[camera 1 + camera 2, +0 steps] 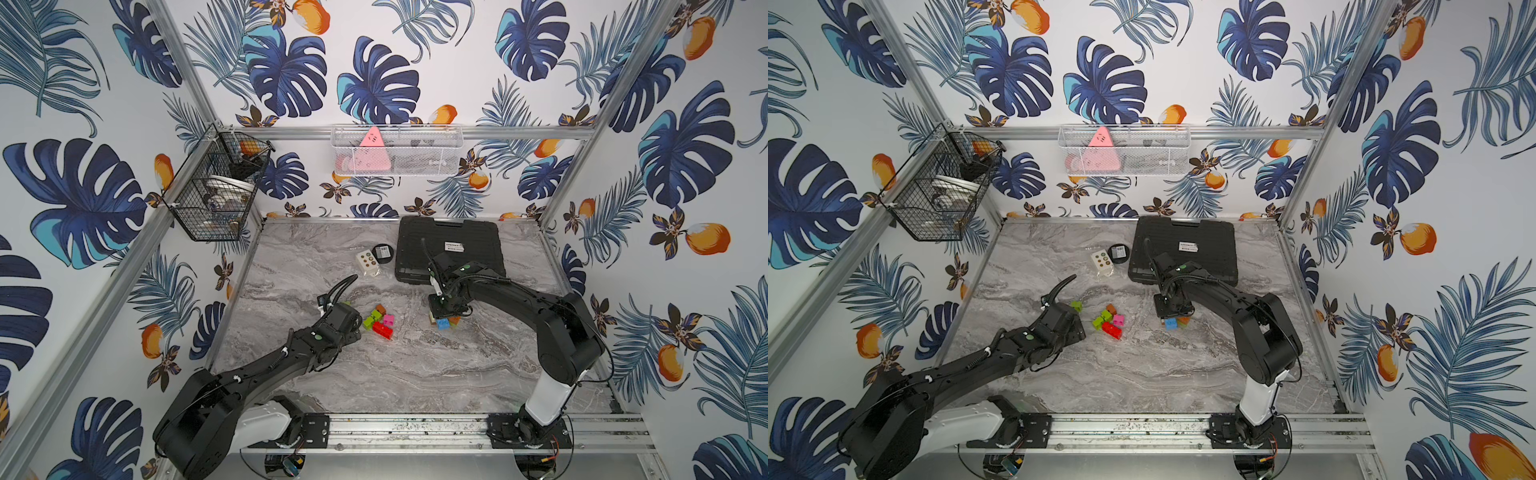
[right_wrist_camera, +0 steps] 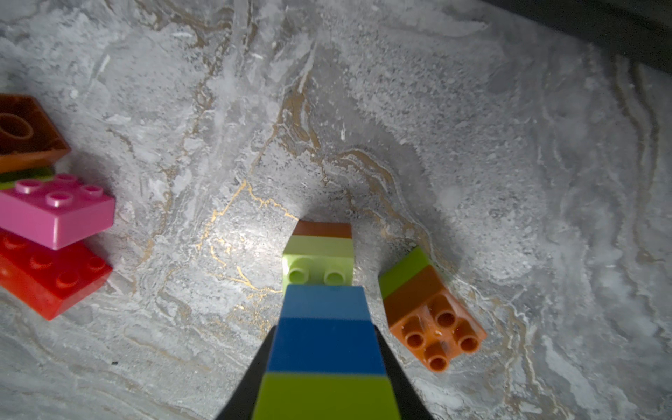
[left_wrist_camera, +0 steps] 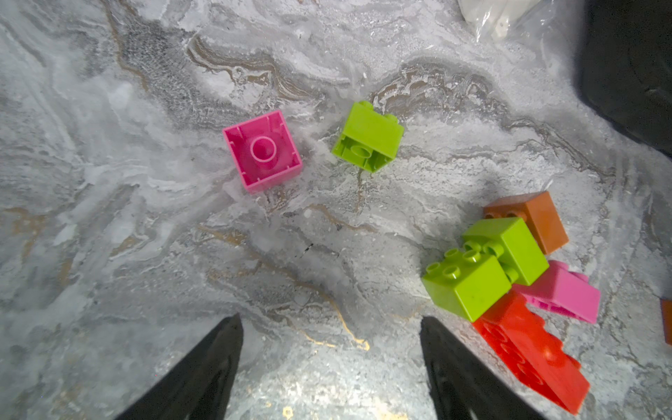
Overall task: Assemble the letter h with lego
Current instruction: Assemble the lego brick with the lego brick.
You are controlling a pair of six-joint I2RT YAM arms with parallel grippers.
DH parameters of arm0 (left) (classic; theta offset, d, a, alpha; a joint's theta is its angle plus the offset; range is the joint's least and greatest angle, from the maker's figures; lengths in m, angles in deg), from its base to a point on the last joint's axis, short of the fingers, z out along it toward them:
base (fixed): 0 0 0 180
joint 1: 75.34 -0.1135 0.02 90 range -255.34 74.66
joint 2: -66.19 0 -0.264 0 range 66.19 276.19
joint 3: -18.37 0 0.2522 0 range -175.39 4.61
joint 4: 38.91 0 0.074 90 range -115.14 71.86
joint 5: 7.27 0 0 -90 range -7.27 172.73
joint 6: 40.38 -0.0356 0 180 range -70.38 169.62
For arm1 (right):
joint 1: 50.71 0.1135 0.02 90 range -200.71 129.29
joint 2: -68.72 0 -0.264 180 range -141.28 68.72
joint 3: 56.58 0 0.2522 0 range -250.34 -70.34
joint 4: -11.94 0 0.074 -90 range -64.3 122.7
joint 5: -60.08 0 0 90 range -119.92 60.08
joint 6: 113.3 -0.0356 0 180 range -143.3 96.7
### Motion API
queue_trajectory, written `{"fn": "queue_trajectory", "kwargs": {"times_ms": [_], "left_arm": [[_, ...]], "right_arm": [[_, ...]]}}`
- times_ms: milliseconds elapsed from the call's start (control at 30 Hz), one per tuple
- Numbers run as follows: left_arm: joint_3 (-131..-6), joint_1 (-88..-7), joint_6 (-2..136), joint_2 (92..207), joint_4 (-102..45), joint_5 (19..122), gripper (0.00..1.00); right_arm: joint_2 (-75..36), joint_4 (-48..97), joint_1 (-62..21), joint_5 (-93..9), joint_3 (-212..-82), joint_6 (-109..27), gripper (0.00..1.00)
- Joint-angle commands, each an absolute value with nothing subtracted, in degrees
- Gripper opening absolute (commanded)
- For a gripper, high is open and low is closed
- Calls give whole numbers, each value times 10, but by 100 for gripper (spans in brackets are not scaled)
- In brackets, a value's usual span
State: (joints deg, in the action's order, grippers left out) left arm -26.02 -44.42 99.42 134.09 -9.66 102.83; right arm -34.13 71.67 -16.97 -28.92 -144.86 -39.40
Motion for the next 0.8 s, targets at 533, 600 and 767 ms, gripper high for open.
{"fn": "queue_trajectory", "kwargs": {"times_ms": [533, 600, 767], "left_arm": [[-262, -445, 996, 1342, -98, 1032, 82], [-262, -445, 996, 1341, -98, 1032, 82], [-261, -445, 996, 1340, -98, 1031, 82]], "right_arm": [[-361, 724, -169, -311, -1452, -404, 27], [-361, 728, -170, -313, -1451, -406, 26], [-359, 742, -169, -320, -1452, -414, 26]]}}
